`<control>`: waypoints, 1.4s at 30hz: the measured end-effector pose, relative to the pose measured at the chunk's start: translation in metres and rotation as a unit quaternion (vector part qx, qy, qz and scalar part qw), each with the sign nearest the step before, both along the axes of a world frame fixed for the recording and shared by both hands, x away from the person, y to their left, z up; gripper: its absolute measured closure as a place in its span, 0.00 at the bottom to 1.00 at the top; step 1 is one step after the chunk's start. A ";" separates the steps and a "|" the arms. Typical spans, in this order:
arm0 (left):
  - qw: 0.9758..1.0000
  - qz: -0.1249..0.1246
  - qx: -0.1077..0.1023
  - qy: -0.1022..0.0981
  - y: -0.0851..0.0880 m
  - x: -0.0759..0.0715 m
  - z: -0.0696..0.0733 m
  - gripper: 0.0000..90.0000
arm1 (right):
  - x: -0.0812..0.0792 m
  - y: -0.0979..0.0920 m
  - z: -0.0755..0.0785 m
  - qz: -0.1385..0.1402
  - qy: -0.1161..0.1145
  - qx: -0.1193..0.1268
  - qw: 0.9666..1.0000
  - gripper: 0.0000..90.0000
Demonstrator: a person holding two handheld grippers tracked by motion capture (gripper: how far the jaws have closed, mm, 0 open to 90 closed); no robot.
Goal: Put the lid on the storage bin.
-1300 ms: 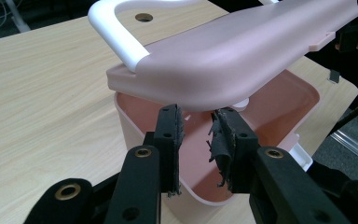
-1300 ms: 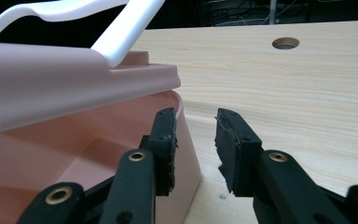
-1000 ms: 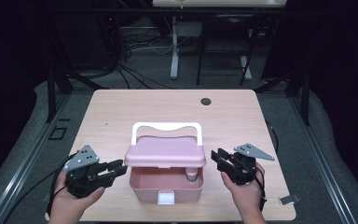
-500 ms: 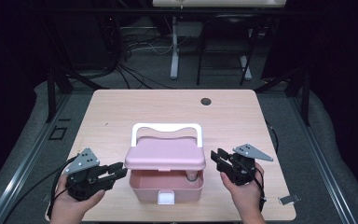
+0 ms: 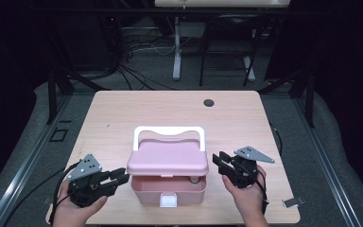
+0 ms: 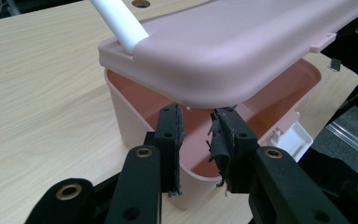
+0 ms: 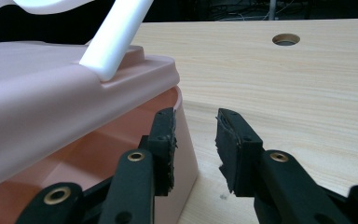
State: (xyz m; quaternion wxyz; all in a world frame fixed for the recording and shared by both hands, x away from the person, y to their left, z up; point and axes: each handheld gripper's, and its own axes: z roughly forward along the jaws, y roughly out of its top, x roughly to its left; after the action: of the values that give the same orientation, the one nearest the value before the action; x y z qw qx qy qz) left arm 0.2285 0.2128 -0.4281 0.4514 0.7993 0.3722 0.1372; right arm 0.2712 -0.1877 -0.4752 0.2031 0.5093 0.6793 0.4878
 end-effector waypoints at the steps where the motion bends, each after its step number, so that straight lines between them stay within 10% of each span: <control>1: 1.000 0.000 0.000 0.000 0.000 0.000 0.000 0.80 | 0.000 0.000 0.000 0.000 0.000 0.000 1.000 0.75; 42: 1.000 -0.005 0.023 0.016 -0.002 -0.010 -0.029 0.81 | -0.001 -0.003 -0.002 -0.006 0.003 0.000 1.000 0.74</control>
State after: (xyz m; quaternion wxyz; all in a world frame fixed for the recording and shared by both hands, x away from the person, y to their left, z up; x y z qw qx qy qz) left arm 0.2188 0.2110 -0.4571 0.4278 0.8134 0.3720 0.1305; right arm 0.2705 -0.1911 -0.4771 0.2044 0.5149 0.6768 0.4848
